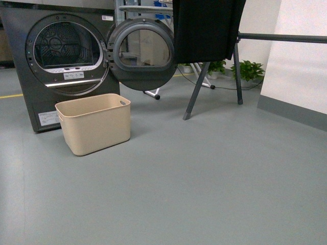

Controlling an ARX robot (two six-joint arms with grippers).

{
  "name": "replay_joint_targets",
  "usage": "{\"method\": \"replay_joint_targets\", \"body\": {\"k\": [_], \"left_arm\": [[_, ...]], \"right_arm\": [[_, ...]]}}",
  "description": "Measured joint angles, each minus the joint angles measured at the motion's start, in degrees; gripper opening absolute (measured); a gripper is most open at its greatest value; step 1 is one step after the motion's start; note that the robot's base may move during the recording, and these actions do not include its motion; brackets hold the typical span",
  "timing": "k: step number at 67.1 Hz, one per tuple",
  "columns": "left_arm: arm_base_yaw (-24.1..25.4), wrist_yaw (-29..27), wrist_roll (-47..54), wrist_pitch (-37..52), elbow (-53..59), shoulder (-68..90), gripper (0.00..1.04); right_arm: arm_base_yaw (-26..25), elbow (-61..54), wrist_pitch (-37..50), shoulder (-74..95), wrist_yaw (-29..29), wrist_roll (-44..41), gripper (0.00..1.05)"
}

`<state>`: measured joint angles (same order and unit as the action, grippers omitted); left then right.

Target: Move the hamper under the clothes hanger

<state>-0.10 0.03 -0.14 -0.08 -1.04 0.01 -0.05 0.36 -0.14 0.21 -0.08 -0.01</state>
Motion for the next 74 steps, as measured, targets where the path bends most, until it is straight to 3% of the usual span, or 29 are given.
{"method": "replay_joint_targets", "body": {"k": [74], "left_arm": [[0.0,0.0,0.02,0.0,0.0,0.17,0.98]], "right_arm": [[0.02,0.0,-0.07,0.02,0.0,0.02,0.97]]}}
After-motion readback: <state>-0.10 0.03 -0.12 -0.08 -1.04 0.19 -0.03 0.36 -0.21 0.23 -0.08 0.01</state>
